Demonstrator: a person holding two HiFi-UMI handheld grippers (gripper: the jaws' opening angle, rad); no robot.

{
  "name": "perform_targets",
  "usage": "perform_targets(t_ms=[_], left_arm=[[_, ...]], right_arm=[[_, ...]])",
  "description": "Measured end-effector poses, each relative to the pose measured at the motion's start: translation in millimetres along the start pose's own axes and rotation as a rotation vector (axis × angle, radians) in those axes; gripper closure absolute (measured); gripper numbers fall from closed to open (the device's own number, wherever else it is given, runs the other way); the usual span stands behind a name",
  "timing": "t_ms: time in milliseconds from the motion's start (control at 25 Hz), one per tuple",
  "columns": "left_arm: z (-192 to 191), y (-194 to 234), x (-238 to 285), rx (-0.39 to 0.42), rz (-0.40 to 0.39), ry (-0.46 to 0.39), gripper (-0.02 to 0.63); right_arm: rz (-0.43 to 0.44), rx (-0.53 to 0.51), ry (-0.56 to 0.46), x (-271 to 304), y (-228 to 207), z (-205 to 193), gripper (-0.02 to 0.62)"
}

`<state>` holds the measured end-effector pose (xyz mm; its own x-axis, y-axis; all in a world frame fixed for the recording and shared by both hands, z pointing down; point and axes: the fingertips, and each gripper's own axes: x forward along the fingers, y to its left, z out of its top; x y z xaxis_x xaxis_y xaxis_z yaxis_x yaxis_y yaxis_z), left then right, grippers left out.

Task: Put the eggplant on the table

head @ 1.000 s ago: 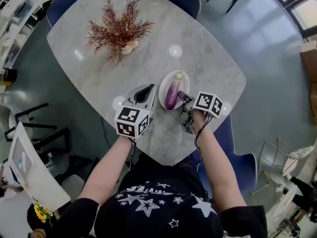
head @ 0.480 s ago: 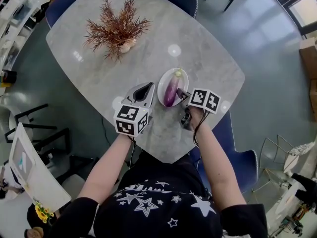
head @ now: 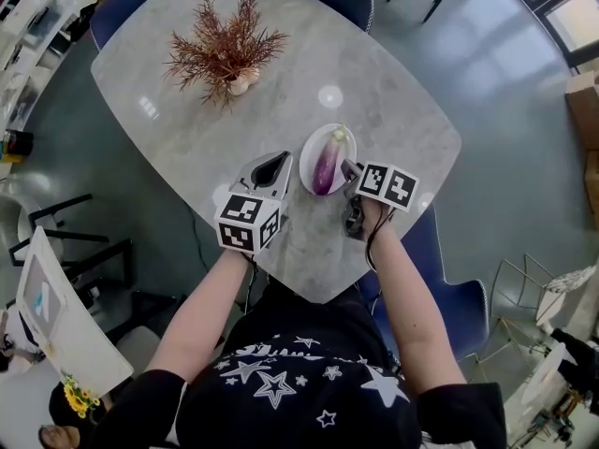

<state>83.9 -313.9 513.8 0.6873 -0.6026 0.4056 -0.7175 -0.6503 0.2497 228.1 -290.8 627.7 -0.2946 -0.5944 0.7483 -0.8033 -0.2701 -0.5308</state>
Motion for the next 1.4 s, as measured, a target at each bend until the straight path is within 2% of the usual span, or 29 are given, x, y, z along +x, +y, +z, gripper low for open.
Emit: perform_targets(t_ms=[200,520,680,760,920,1000,1360,1400], left_arm=[[3.3,-5.5,-6.5,0.002,-0.001,-0.016,0.598],[8.9,-19.6,-34.6,0.013,-0.01,-0.056,0.598],[8.3,-29.4,-58.2,0.023,-0.018,-0.08,0.598],[6.9,-33.4,-71.7,0.025,-0.023,-0.098,0.598],[-0.4,-35.8,-104.5,0.025,-0.027,-0.116,0.598],[-4.4,-35.2,-121.8,0.026,-0.026,-0.124,0.598],[-18.7,-34.6,-178.2,0.027,-0.043,-0.162,0.598],[-20.6,-35.6,-181.9,0.025,-0.047,-0.163,0.598]], right_arm=[[-0.015,0.012,-0.048,-15.0,-5.2,8.9,0.474],[0.056,0.02,-0.064,-39.7,11.5,-8.1,0.476],[0.086,-0.005,-0.064,-55.1,27.9,-23.4,0.477],[0.092,-0.025,-0.072,-62.3,36.5,-30.4,0.51],[0.126,-0.051,-0.073,-73.5,62.0,-52.6,0.512],[0.139,-0.065,-0.075,-78.7,75.8,-64.7,0.546],[0.174,-0.099,-0.109,-106.0,119.6,-115.0,0.547],[0.174,-0.098,-0.115,-108.5,122.4,-119.2,0.573]])
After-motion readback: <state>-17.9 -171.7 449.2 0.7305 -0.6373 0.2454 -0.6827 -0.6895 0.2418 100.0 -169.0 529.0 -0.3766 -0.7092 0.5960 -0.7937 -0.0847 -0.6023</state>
